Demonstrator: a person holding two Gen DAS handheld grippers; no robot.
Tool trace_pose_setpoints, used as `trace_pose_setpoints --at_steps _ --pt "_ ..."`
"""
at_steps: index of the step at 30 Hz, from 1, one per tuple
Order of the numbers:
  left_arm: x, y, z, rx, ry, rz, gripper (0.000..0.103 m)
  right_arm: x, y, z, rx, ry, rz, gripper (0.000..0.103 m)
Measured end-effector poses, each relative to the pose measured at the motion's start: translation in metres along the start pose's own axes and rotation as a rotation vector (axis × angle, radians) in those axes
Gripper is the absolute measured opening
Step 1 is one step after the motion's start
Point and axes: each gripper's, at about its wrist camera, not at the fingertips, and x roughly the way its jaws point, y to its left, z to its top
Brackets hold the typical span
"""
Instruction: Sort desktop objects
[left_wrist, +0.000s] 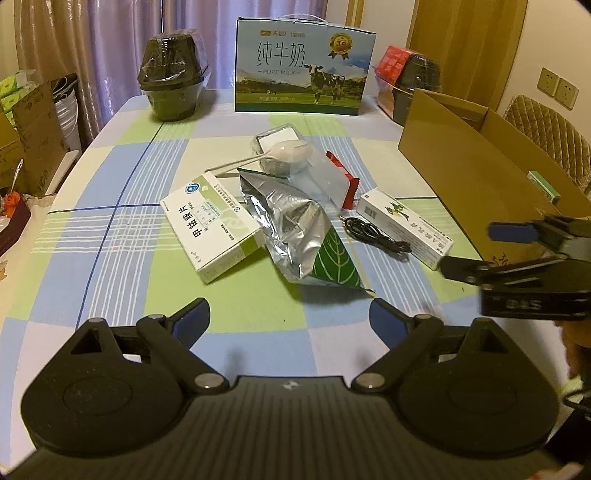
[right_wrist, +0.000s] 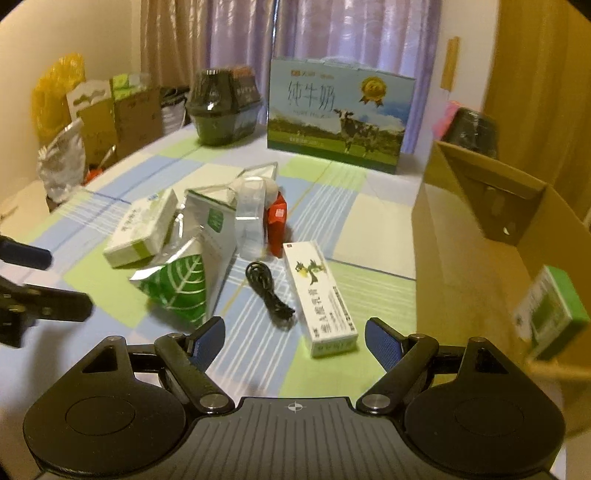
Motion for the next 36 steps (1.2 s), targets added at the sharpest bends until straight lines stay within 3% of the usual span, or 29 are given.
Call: trace_pose_setpoints --at_steps 9,20,22,24,30,33,36 --pt "0.019 0.004 0.006 -0.002 0.009 -0.016 0.091 0.06 -0.012 0.01 -0.039 0.062 0.016 0.081" --pt "0.036 0.007 0.01 -0.018 0.022 -0.026 0.091 0.096 -0.016 0.02 -0.043 0.086 0.068 0.08" --pt "0.035 0.008 0.008 -0.02 0.025 -0.027 0.091 0.1 -0.016 0.021 -0.04 0.11 0.065 0.06" --pt "0.034 0.009 0.005 -0.022 0.029 -0.025 0.091 0.096 -0.013 0.02 -0.038 0.112 0.059 0.052" --pt "0.024 0.008 -0.008 -0.028 0.04 -0.025 0.091 0.064 0.002 0.002 0.038 0.16 0.06 0.051" --pt "0.013 0.007 -0.016 -0.034 0.04 -0.028 0.091 0.039 0.017 -0.012 0.102 0.188 0.092 0.051" --pt "0.001 0.007 -0.022 -0.045 0.04 -0.03 0.091 0.012 0.026 -0.027 0.187 0.192 0.18 0.053"
